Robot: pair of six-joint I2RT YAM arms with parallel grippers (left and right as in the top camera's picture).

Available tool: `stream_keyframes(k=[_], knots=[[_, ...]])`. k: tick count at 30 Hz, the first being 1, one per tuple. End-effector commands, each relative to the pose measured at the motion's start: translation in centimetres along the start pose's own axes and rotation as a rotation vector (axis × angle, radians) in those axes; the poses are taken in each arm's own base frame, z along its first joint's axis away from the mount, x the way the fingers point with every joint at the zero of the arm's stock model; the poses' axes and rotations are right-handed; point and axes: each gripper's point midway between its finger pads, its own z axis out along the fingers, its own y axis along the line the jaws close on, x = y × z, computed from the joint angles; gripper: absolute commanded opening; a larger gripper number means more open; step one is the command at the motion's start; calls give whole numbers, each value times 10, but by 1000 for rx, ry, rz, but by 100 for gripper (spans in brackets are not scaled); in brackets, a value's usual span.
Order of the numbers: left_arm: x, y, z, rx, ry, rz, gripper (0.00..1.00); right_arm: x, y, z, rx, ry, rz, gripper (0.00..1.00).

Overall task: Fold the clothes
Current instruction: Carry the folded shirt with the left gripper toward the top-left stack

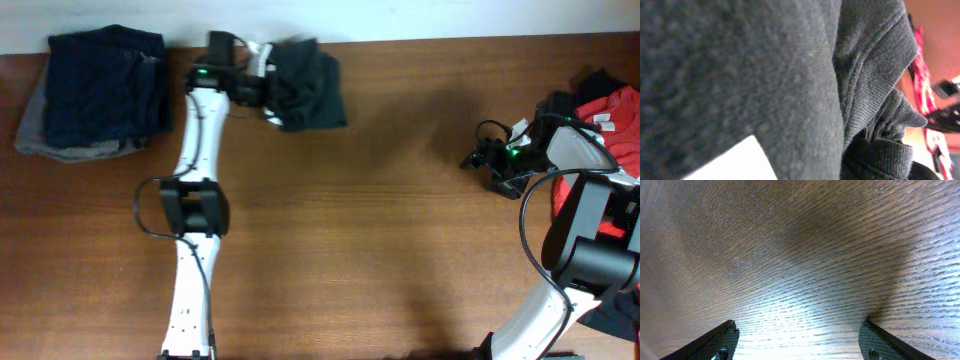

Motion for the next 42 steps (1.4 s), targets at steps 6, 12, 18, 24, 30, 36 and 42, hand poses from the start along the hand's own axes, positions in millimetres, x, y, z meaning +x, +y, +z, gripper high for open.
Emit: stream_keyframes(k=[6, 12, 18, 24, 30, 36, 42], knots=[[-77, 9, -158, -158, -256, 134, 0, 6, -16, 9, 58, 23, 24, 83], [-103, -12, -233, -225, -364, 216, 0, 5, -19, 9, 77, 19, 24, 83], [-117, -20, -305, -355, -462, 245, 0, 6, -19, 9, 77, 22, 26, 84], [-108, 13, -363, -464, -516, 183, 0, 8, -20, 9, 79, 29, 29, 84], [-87, 55, -417, -593, -552, 89, 0, 10, -20, 9, 81, 39, 34, 84], [-68, 86, -427, -634, -533, 6, 0, 11, -20, 9, 81, 40, 36, 84], [-55, 135, -412, -644, -556, -203, 0, 14, -21, 8, 84, 54, 42, 84]])
